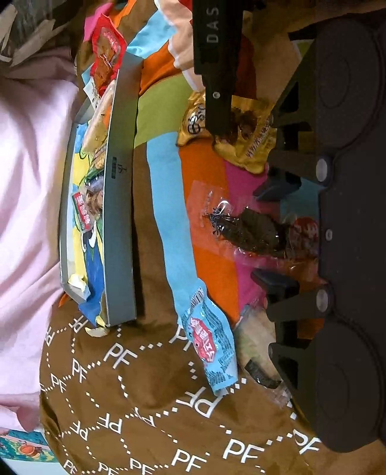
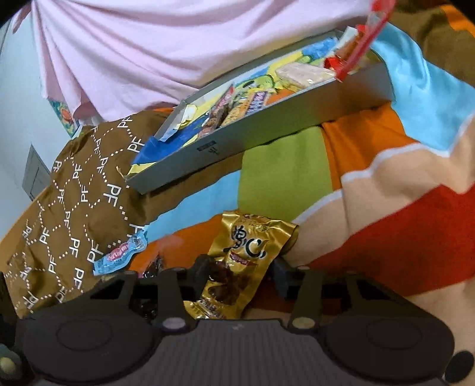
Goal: Organize snacks
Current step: 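Grasp the dark meat-stick packet with the left gripper while the right grasps the gold candy bag, then carry the meat-stick packet and gold candy bag over the grey tray with both tools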
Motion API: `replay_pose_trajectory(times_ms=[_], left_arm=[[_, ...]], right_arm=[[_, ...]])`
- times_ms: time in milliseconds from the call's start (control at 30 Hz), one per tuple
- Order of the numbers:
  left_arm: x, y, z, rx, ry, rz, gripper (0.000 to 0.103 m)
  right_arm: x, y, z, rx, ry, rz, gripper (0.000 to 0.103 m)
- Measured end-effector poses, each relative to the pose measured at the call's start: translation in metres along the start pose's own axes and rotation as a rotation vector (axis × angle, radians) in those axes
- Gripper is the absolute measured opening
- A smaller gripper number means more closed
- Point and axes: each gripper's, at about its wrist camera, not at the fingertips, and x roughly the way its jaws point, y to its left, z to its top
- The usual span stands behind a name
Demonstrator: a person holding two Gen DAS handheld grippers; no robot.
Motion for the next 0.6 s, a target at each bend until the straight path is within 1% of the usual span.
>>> replay_pose_trajectory(times_ms=[33,100,200,300,433,500,533,600], left_arm=[[0.000,-0.002,0.001,0.001,-0.004,0.000,0.049],[0.001,-0.006,0.003,0.003,-0.004,0.000,0.049],[0.002,-0.008,0.003,-0.009,-0.002,0.005,0.049],[0.001,-0.005,0.003,-0.049,0.000,0.002,0.048],[0.003,-0.006,0.007,-0.115,0.014,0.020,0.048],[0.008,-0.011,0.009,-0.116,0.036,0.051,0.048],[0.009,-0.013,0.010,-0.117,0.036,0.063,0.048],[0.009,-0.014,0.012,-0.144,0.039,0.074,0.048]], right_arm=[[0.000,0.001,0.000,-0.005,-0.005,0.008,0.034],[-0.002,0.005,0.000,-0.025,-0.011,0.025,0.024],[-0.007,0.011,0.000,-0.057,-0.015,0.045,0.020],[-0.011,0.014,0.003,-0.072,-0.024,0.044,0.018],[-0.012,0.020,0.004,-0.129,-0.022,0.009,0.018],[-0.012,0.026,0.005,-0.176,-0.007,-0.027,0.018],[-0.013,0.030,0.005,-0.215,-0.003,-0.059,0.018],[-0.018,0.036,0.003,-0.271,-0.017,-0.091,0.018]])
